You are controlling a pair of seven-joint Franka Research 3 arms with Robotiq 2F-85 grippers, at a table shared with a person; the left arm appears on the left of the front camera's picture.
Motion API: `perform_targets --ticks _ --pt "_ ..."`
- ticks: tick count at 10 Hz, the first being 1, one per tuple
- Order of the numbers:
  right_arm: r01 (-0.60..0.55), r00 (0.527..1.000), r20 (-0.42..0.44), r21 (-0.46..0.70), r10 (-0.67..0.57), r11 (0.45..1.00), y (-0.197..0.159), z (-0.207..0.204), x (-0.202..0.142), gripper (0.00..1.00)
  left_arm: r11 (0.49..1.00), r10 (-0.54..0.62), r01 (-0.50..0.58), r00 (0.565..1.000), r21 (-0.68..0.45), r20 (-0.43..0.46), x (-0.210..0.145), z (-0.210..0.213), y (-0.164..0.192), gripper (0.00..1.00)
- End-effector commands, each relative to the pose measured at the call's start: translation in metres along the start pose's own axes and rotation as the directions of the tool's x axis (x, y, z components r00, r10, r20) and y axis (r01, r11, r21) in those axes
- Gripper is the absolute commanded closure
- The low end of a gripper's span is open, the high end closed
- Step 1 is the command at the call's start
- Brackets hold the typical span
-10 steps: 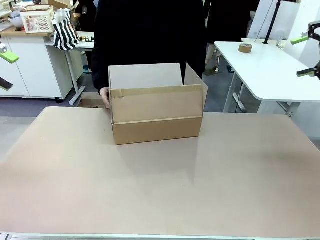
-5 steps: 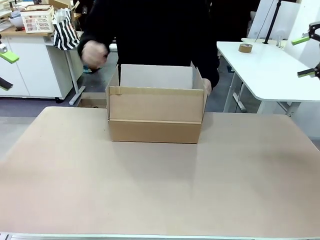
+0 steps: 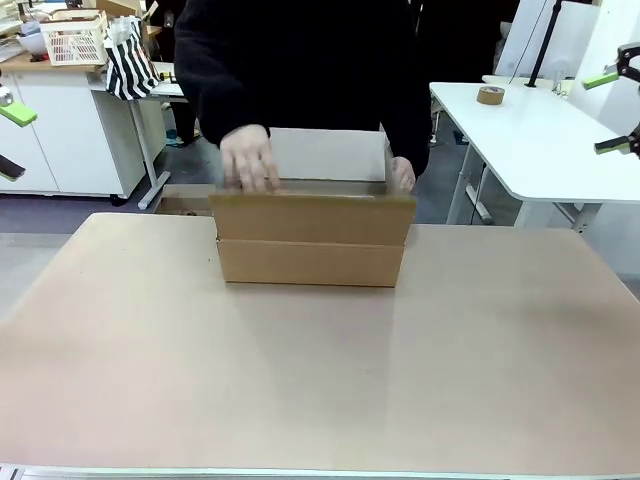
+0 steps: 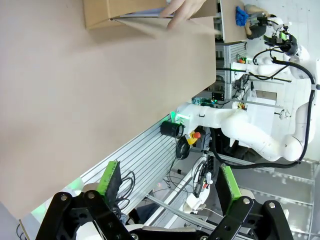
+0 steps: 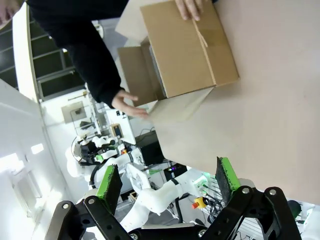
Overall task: Pack the gift set into the box.
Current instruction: Press and hold the closed box until the human finishes sealing it.
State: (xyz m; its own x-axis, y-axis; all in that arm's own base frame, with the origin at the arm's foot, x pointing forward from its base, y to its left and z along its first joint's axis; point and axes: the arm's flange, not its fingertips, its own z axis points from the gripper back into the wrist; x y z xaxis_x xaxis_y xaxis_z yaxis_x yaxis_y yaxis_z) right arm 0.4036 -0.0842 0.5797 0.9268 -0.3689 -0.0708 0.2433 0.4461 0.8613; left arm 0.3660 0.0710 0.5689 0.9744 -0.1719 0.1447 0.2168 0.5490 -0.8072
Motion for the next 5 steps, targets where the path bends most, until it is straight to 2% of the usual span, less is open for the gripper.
perform_targets --ticks 1,5 --pt "0.013 1.000 -0.013 -0.008 -0.013 1.000 0.0007 0.0024 -0.0017 0.00 1.000 0.003 -0.003 1.000 0.009 0.007 -0.0013 -0.0003 0.0020 0.00" --pt "0.013 1.000 -0.013 -0.008 -0.013 1.000 0.0007 0.0024 -0.0017 0.00 1.000 0.003 -0.003 1.000 0.009 0.007 -0.0013 -0.0003 0.0020 0.00"
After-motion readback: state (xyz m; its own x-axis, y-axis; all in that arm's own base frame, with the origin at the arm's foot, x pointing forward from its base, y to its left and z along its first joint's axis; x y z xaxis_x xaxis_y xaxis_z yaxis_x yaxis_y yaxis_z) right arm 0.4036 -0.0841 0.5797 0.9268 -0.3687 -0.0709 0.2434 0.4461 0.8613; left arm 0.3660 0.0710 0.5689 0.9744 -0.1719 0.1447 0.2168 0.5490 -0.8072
